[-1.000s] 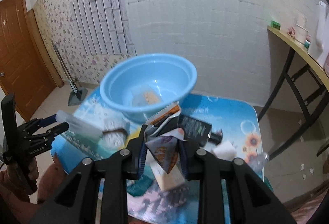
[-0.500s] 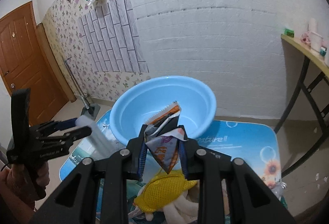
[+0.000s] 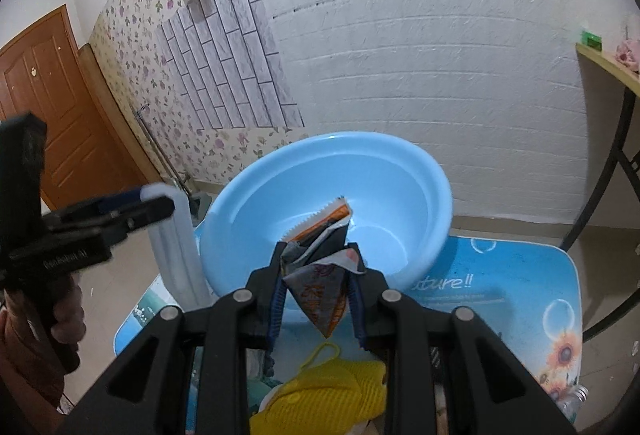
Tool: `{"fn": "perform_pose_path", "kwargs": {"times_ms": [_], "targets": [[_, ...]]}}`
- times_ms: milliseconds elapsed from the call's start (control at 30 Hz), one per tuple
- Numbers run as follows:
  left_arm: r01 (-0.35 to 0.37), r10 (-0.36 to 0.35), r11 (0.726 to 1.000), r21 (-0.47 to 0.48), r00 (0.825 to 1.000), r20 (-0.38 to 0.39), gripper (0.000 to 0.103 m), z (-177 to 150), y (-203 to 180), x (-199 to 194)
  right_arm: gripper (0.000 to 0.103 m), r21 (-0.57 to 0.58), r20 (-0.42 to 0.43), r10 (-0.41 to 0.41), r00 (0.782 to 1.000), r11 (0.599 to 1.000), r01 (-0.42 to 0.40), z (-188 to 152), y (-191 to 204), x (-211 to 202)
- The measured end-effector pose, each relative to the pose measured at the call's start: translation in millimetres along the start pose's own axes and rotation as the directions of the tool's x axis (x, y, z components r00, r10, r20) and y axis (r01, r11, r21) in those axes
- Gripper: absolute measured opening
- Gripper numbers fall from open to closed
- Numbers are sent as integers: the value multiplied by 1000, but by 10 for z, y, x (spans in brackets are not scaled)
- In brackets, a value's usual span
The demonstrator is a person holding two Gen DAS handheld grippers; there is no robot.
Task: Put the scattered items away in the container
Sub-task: 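Open the right tool to drop the packet while the left tool releases the frosted box into the basin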
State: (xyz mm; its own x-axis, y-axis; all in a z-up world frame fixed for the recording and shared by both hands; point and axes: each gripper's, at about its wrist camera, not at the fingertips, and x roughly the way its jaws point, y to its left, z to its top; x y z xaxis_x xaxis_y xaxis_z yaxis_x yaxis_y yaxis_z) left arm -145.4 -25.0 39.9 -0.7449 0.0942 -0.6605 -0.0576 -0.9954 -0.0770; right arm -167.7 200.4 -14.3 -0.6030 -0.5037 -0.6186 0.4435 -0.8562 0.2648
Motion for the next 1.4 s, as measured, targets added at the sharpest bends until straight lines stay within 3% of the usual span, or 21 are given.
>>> {"fn": "perform_pose_path", "kwargs": {"times_ms": [267, 533, 667, 833, 1033, 1267, 1400], "targets": [[11, -10, 999, 44, 1000, -23, 60, 203, -207, 298, 29, 47, -35, 34, 999, 998, -33, -4, -84, 242], [14, -11, 999, 43, 998, -64, 60, 145, -253, 433, 33, 79, -59, 35, 998, 996, -30, -24, -135, 318], [19, -15, 999, 41, 996, -84, 60, 83, -260, 454, 35, 93, -49, 67, 997, 994, -62, -60, -107, 244], [25, -20, 997, 69, 997, -76, 60, 36, -329, 487, 35, 64, -49, 54, 997, 997, -50, -142, -43, 171], [31, -20, 996, 85, 993, -118, 60, 15, -412, 671, 35, 79, -40, 39, 998, 996, -36, -183, -57, 38], [34, -24, 992, 125, 996, -81, 60, 109, -533, 574, 35, 97, -25, 15, 1000, 995, -12, -170, -145, -76], [8, 0, 991, 130, 998, -66, 68, 46, -495, 425, 35, 94, -19, 8, 1000, 996, -6, -175, -150, -113]]}}
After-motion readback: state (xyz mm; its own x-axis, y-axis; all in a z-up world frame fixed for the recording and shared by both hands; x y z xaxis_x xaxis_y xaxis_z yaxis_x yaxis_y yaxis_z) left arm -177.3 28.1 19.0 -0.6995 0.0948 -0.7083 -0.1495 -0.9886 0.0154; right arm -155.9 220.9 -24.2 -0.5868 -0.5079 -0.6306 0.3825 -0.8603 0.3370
